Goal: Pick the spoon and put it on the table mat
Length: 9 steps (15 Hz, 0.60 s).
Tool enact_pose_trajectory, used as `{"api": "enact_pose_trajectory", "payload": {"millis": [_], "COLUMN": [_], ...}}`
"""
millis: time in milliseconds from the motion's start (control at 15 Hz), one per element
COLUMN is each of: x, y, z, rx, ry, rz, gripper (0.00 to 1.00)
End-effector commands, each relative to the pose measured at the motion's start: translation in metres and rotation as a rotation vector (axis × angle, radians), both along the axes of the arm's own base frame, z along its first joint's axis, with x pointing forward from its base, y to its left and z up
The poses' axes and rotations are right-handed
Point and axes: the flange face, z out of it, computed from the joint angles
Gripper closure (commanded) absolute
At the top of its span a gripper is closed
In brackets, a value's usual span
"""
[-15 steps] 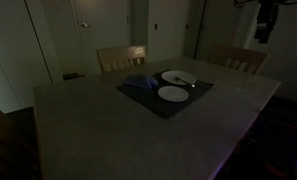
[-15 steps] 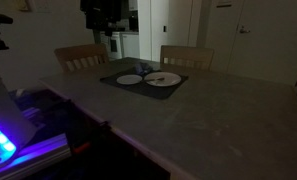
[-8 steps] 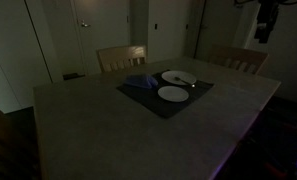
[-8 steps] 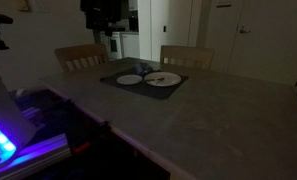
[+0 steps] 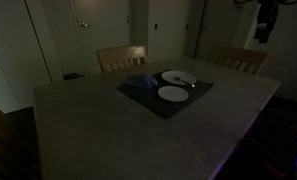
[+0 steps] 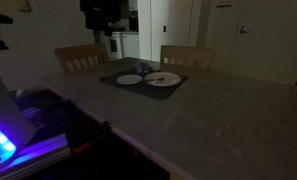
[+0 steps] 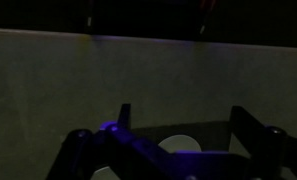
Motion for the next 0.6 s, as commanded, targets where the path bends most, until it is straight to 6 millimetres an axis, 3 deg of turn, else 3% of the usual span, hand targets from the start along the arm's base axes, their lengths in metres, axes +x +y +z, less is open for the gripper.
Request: {"api": "enact_pose_trajectory", "payload": {"millis": [0, 533], "x": [0.004, 0.016], "y": [-0.001, 0.009], "z": [-0.001, -0.003], "rx": [-0.007, -0.016], "ry": [0.005, 0.016], "rz": [0.019, 0.054], "gripper": [0.0, 0.0]}}
